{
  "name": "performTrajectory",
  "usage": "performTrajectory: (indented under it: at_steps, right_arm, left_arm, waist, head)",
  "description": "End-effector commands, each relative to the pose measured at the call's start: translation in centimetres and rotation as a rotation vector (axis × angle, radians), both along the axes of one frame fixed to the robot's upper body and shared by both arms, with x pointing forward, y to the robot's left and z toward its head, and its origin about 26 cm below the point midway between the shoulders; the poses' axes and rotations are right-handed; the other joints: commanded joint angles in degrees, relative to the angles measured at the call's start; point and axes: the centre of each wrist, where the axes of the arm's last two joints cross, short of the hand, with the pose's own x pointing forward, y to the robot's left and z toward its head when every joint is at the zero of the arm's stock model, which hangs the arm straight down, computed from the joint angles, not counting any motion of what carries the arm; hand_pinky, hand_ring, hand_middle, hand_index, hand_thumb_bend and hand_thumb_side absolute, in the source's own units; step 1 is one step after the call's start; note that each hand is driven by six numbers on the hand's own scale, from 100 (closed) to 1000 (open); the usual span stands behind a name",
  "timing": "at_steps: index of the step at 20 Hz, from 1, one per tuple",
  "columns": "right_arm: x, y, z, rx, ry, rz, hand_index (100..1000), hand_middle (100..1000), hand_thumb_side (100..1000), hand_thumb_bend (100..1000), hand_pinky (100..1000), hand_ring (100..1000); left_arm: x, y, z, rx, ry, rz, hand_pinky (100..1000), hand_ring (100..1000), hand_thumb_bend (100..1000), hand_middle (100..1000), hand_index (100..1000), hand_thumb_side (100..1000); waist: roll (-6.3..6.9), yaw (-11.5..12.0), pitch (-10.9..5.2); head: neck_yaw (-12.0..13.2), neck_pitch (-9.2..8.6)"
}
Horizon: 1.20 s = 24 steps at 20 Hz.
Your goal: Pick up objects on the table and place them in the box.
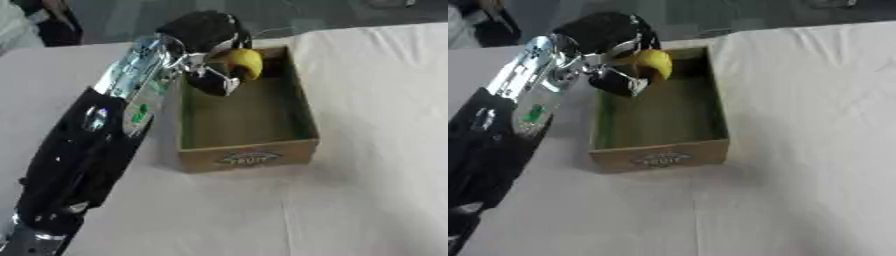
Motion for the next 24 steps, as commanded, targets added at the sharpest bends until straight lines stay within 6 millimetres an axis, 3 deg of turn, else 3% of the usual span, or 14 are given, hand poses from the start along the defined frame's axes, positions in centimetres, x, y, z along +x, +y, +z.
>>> performTrajectory:
  at_steps: [1,7,9,15,19,20,21,23,24]
  right_arm:
    - [-0.3,0.1,0.9,-0.012,-0.028,0.011,852,732,859,100,731,733]
    - [-0.3,0.1,0.9,-0.011,-0.027,0.012,851,732,860,100,730,733]
    - [-0.3,0.1,0.9,-0.011,-0.027,0.011,851,732,860,100,730,733]
    - [-0.3,0.1,0.8,-0.010,-0.025,0.010,851,733,864,100,730,733]
    - [-0.3,0.1,0.8,-0.009,-0.023,0.008,851,733,860,100,730,733]
    - [-0.3,0.1,0.8,-0.010,-0.023,0.008,851,732,860,100,730,733]
    - [-0.3,0.1,0.8,-0.010,-0.023,0.008,851,732,860,100,730,733]
    - [-0.3,0.1,0.8,-0.009,-0.023,0.008,851,732,860,100,730,733]
    - [-0.3,0.1,0.8,-0.009,-0.023,0.008,851,732,860,100,730,733]
  left_arm:
    - [0.4,-0.3,-0.4,0.012,0.002,0.003,489,652,100,597,751,275]
    - [1.3,-0.7,-2.4,0.042,0.029,0.030,502,673,100,602,780,272]
    - [1.5,-0.7,-2.9,0.053,0.038,0.036,525,703,100,643,808,283]
    - [1.8,-0.8,-3.7,0.074,0.059,0.027,722,840,100,823,955,279]
    - [1.8,-0.7,-3.6,0.077,0.045,0.034,790,890,100,869,1000,357]
    - [1.7,-0.6,-3.5,0.078,0.041,0.038,804,902,116,881,1000,404]
    - [1.7,-0.6,-3.5,0.078,0.039,0.042,821,918,201,893,1000,466]
    - [1.7,-0.5,-3.4,0.081,0.040,0.050,844,941,292,907,1000,524]
    - [1.7,-0.5,-3.4,0.081,0.040,0.054,844,941,296,906,1000,527]
  waist:
    - [-0.30,-0.1,-0.97]
    - [-0.29,-0.3,-0.78]
    - [-0.30,-0.4,-0.74]
    - [-0.22,-0.6,-0.61]
    - [-0.13,-0.6,-0.62]
    - [-0.11,-0.6,-0.63]
    - [-0.12,-0.6,-0.64]
    - [-0.14,-0.6,-0.66]
    - [-0.16,-0.6,-0.68]
  head:
    - [-0.2,-0.70]
    - [-0.3,-0.96]
    - [-0.4,-1.05]
    - [-0.5,-1.21]
    - [-0.5,-1.16]
    - [-0.5,-1.16]
    - [-0.5,-1.17]
    - [-0.5,-1.22]
    - [-0.5,-1.24]
